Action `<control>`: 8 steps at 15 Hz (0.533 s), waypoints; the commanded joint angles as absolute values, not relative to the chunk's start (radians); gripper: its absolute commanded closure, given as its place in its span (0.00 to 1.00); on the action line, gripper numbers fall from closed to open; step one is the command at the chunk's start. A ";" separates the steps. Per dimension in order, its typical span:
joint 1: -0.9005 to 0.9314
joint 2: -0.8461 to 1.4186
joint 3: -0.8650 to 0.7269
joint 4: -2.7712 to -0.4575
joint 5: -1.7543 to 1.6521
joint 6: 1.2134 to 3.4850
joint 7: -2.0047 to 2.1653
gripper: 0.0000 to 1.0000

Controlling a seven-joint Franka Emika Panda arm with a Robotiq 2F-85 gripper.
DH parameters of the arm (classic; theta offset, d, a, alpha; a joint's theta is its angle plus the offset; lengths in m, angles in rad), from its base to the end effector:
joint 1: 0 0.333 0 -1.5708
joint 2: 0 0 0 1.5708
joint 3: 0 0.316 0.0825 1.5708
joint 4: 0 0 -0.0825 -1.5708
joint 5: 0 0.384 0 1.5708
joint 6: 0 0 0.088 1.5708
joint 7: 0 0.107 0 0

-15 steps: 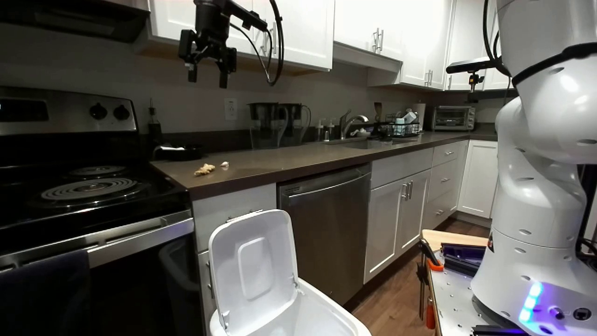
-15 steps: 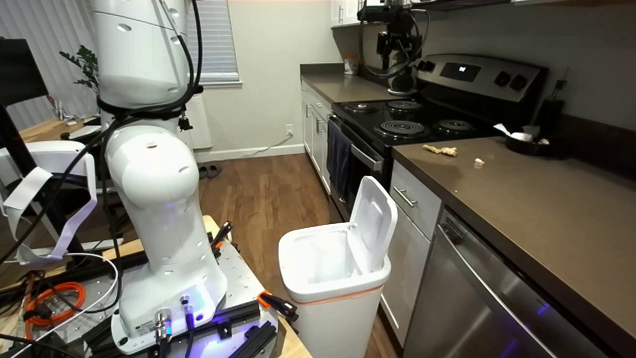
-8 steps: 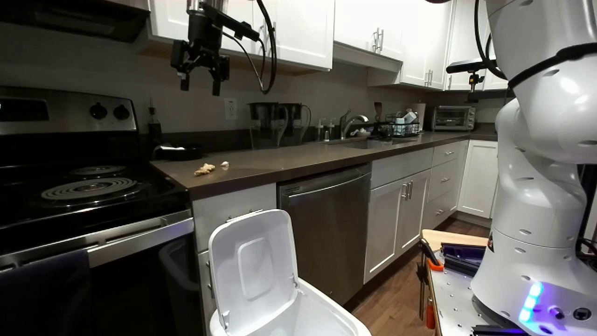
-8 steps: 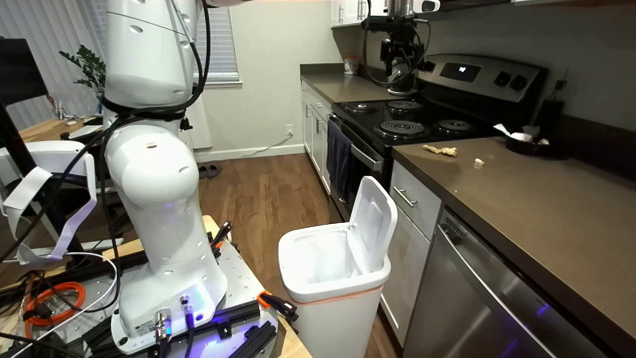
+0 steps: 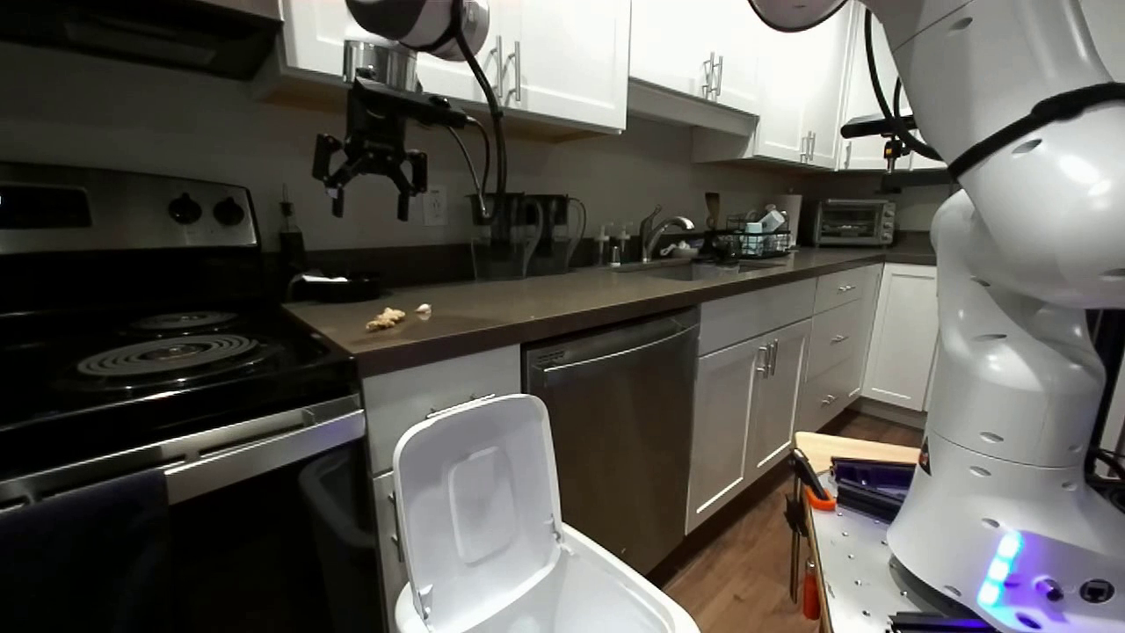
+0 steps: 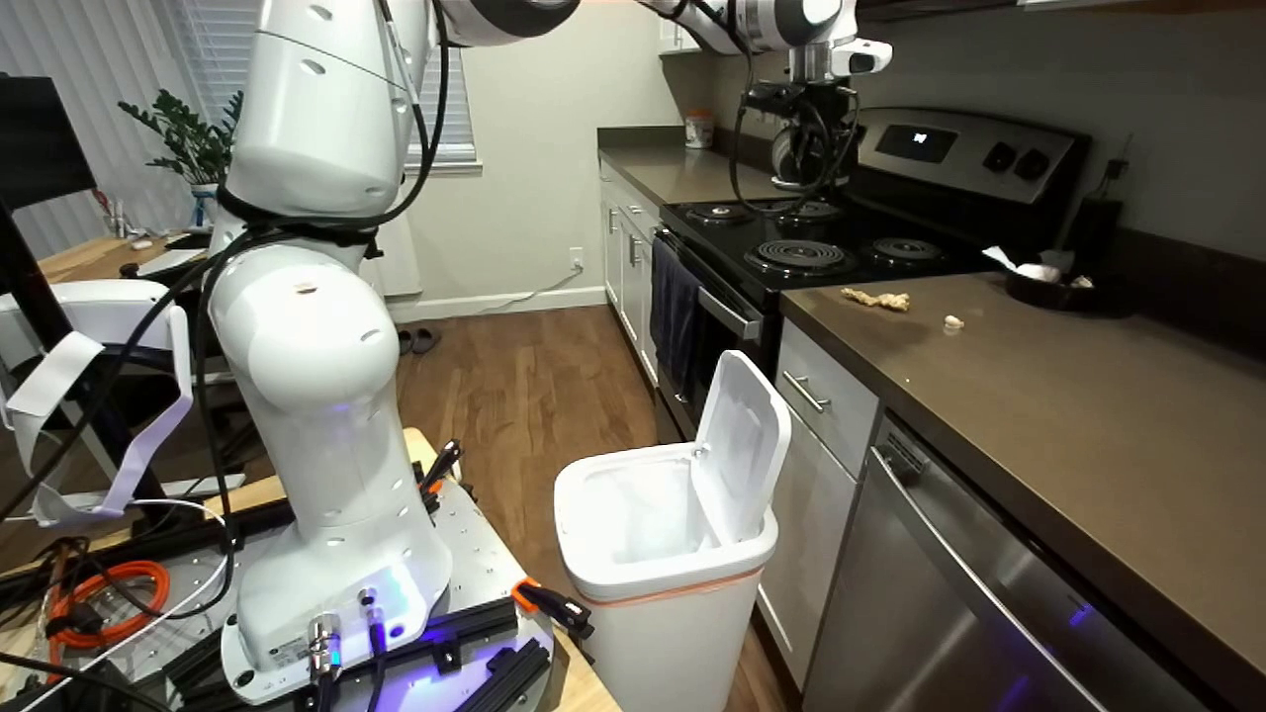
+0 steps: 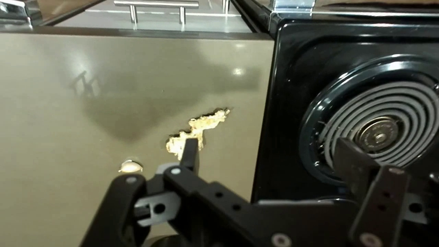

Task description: Throw the object into the open bin

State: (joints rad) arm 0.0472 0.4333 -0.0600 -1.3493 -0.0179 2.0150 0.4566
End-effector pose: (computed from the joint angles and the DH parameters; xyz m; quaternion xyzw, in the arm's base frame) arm 0.7105 -0.0020 0.5017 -0.9674 0.2240 -0.1180 0.0054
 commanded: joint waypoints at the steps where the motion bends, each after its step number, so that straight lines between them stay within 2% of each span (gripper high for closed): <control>1: 0.052 0.456 -0.092 -1.299 0.005 1.997 0.627 0.00; 6: 0.043 0.445 -0.082 -1.321 0.016 2.009 0.601 0.00; 8: 0.070 0.460 -0.103 -1.322 0.010 2.054 0.767 0.00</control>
State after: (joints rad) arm 0.0443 0.4448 -0.0827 -1.3248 0.0138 2.0183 0.6188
